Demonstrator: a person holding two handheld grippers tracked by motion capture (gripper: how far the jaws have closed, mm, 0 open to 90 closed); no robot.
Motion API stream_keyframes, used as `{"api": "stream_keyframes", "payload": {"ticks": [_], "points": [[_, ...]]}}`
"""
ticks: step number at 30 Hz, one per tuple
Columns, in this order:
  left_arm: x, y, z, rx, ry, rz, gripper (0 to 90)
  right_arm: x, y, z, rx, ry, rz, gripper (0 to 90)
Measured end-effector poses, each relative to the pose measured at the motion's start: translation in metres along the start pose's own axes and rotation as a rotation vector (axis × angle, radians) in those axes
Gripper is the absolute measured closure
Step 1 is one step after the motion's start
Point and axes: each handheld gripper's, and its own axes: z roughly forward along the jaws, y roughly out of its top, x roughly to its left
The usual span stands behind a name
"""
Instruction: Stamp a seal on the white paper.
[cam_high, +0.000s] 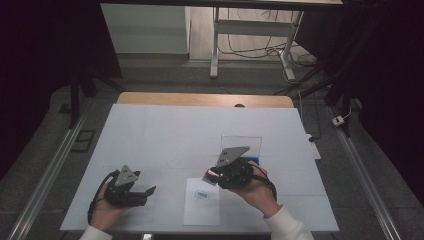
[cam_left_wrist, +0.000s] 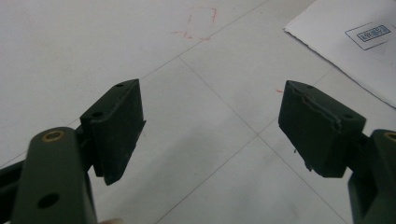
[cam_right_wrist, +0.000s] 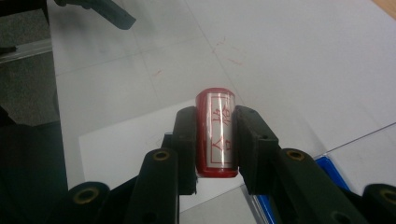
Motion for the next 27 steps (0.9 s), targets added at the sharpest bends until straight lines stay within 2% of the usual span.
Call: {"api": "stream_keyframes", "payload": {"ticks": [7,19,25,27], "points": [[0.0,0.0,0.001,0.002,0.001,0.003,22.7,-0.006,-0.002,-0.008,-0.02,-0.007,0.014,70.0],[0.0,0.0,0.0,0.003,0.001,0.004,22.7,-0.02,-0.006,-0.028,-0.065,-0.057,0.049,70.0],[0.0,0.0,0.001,0.005,-0.002,0.007,22.7,-0.03,-0.011,-0.032,-0.076,-0.082,0.073,70.1],[0.0,0.0,0.0,0.004,-0.001,0.007,22.7,-0.033,-0.014,-0.033,-0.062,-0.094,0.085,70.1]]}}
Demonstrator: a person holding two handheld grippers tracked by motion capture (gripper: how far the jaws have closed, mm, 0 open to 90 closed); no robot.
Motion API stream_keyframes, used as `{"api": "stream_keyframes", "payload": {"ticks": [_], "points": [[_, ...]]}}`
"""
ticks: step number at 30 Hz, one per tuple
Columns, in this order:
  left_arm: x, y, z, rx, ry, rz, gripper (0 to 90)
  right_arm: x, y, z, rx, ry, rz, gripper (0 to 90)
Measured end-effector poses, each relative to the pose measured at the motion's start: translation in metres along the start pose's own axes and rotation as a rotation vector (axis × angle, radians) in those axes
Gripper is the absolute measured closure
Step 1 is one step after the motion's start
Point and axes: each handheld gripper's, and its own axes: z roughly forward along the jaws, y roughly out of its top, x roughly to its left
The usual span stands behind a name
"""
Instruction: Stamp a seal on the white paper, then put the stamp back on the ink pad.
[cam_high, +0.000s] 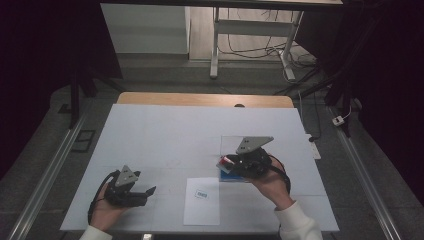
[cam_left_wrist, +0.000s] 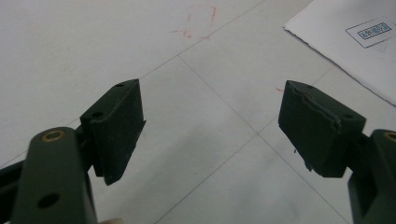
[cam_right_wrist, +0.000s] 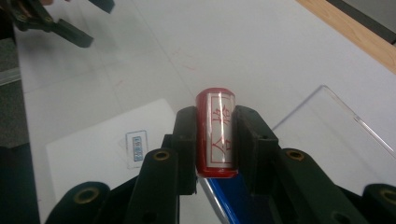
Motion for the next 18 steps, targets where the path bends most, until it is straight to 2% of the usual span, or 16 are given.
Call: {"api": "stream_keyframes", "payload": {"ticks": [18], "points": [[0.0,0.0,0.001,0.003,-0.001,0.002,22.7,-0.032,-0.023,0.009,0.04,-0.034,0.096,70.1]]}}
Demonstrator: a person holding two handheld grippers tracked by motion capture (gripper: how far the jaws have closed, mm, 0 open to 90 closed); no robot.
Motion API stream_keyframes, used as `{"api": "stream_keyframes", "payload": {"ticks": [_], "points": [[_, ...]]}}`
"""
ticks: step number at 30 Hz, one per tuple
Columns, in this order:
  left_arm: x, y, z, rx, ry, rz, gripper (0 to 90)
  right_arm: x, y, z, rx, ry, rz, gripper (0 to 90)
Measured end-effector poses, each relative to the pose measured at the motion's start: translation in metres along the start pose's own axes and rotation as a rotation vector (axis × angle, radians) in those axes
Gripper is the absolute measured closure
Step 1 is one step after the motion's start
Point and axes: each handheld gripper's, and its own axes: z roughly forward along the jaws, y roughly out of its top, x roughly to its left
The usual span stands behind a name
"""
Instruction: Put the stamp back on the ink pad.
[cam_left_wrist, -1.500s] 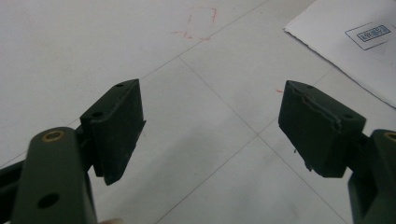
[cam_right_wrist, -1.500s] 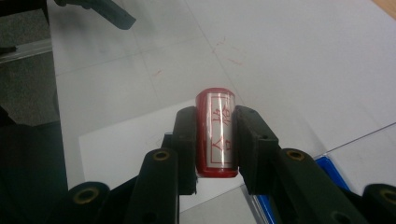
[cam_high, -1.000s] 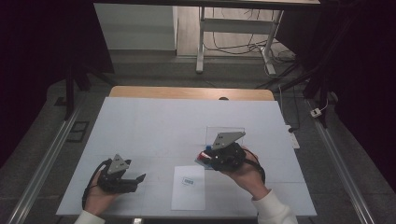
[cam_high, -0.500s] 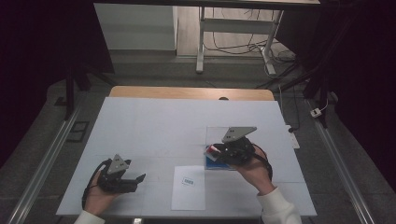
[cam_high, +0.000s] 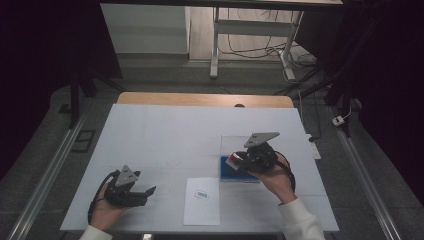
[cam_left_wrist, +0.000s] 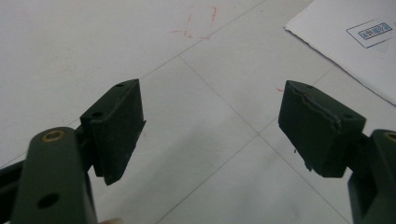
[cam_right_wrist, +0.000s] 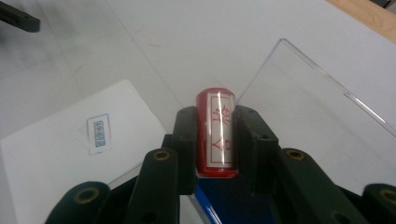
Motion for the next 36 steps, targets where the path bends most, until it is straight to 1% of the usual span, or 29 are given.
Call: {"api": "stream_keyframes", "payload": {"ticks": [10,15,19,22,28,32,35,36], "points": [[0.0,0.0,0.0,-0.002,0.0,-0.001,22.7,-0.011,-0.008,0.01,0.04,-0.03,0.025,70.0],[0.0,0.0,-0.001,-0.002,0.001,-0.002,22.7,-0.013,-0.01,0.016,0.066,-0.034,0.023,70.0],[0.0,0.0,-0.001,-0.002,0.0,-0.002,22.7,-0.014,-0.012,0.018,0.085,-0.052,0.017,70.0],[0.0,0.0,-0.001,-0.002,0.0,-0.002,22.7,-0.015,-0.013,0.018,0.11,-0.069,0.019,70.0],[0.0,-0.001,-0.001,0.0,0.0,-0.001,22.7,-0.017,-0.016,0.024,0.151,-0.081,0.011,70.0],[0.0,-0.001,-0.001,0.002,0.0,-0.004,22.7,-0.018,-0.018,0.026,0.168,-0.092,0.013,69.9],[0.0,-0.001,-0.001,0.004,-0.001,-0.002,22.7,-0.02,-0.019,0.027,0.178,-0.104,0.004,70.0],[0.0,-0.001,0.0,0.005,0.0,-0.003,22.7,-0.02,-0.019,0.027,0.179,-0.102,0.009,70.0]]}}
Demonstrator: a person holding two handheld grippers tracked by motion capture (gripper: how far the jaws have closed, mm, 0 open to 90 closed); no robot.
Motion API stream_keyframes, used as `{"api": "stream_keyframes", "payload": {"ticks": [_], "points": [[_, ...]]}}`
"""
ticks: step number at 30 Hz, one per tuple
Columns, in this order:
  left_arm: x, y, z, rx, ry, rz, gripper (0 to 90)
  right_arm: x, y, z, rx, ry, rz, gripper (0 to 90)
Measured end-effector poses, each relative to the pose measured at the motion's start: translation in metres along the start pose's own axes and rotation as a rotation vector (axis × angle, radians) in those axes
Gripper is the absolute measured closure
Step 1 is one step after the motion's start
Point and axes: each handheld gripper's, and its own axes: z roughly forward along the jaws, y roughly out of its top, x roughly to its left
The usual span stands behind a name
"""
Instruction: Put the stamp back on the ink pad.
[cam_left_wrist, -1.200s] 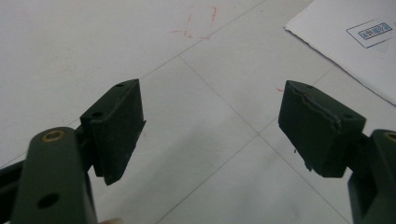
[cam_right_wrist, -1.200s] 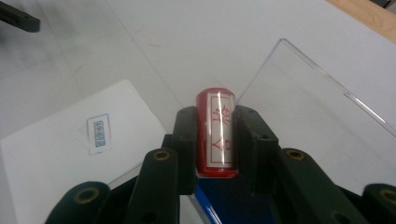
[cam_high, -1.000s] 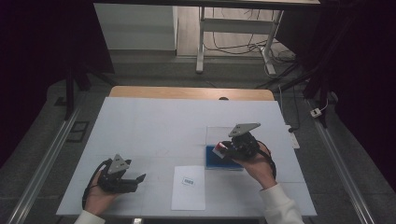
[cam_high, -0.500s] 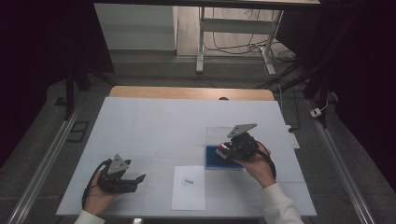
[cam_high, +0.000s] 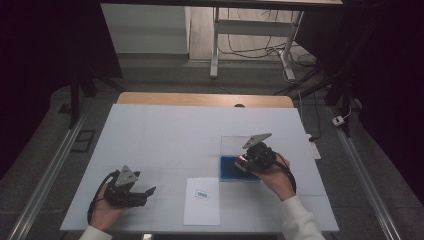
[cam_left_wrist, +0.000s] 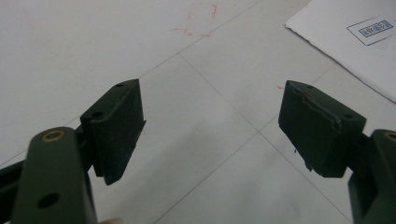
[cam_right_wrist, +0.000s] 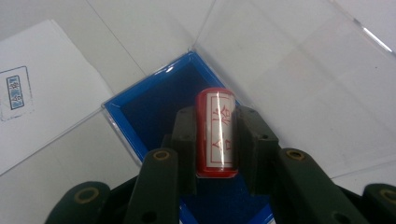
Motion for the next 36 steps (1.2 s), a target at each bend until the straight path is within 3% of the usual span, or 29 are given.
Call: {"api": "stream_keyframes", "payload": {"ticks": [4,22,27,36], "points": [[0.001,0.0,0.0,0.001,0.003,-0.002,22.7,0.0,-0.001,0.004,0.017,0.0,-0.001,70.0],[0.0,-0.001,-0.004,-0.031,0.005,-0.018,23.3,0.0,-0.001,0.004,0.004,-0.001,0.001,67.8],[0.001,-0.001,-0.003,-0.025,0.002,-0.018,23.2,-0.002,-0.002,-0.001,-0.044,0.029,0.033,51.6],[0.0,-0.002,-0.003,-0.023,0.003,-0.018,23.2,-0.005,-0.007,-0.017,-0.144,0.045,0.062,43.0]]}}
